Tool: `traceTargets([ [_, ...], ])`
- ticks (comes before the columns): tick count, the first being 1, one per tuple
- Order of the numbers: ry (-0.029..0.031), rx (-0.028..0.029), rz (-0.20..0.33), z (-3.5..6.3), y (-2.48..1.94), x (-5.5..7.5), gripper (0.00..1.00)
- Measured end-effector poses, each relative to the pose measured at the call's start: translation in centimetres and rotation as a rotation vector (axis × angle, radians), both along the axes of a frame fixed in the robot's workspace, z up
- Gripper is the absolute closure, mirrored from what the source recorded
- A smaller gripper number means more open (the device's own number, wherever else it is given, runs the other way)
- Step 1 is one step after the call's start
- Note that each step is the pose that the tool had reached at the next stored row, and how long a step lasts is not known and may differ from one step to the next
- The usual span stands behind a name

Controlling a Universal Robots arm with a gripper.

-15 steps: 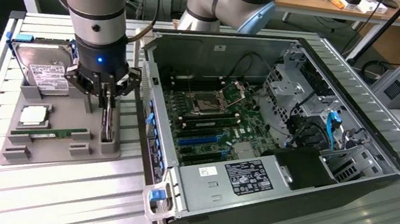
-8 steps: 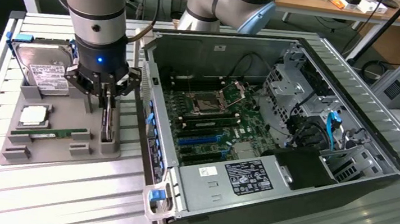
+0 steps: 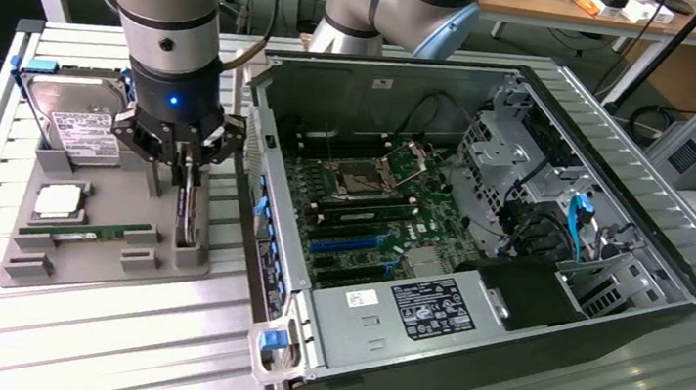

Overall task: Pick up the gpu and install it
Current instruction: 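Pick up the gpu and move the gpu toward the slot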

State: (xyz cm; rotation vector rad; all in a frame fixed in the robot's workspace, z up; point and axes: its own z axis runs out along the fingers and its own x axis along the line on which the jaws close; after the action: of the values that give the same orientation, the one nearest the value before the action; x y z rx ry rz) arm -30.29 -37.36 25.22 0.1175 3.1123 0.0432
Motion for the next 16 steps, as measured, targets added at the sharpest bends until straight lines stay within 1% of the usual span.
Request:
traceTargets([
  [16, 0.0002, -0.0001, 0.000, 0.82, 0.00, 0.00, 0.73],
])
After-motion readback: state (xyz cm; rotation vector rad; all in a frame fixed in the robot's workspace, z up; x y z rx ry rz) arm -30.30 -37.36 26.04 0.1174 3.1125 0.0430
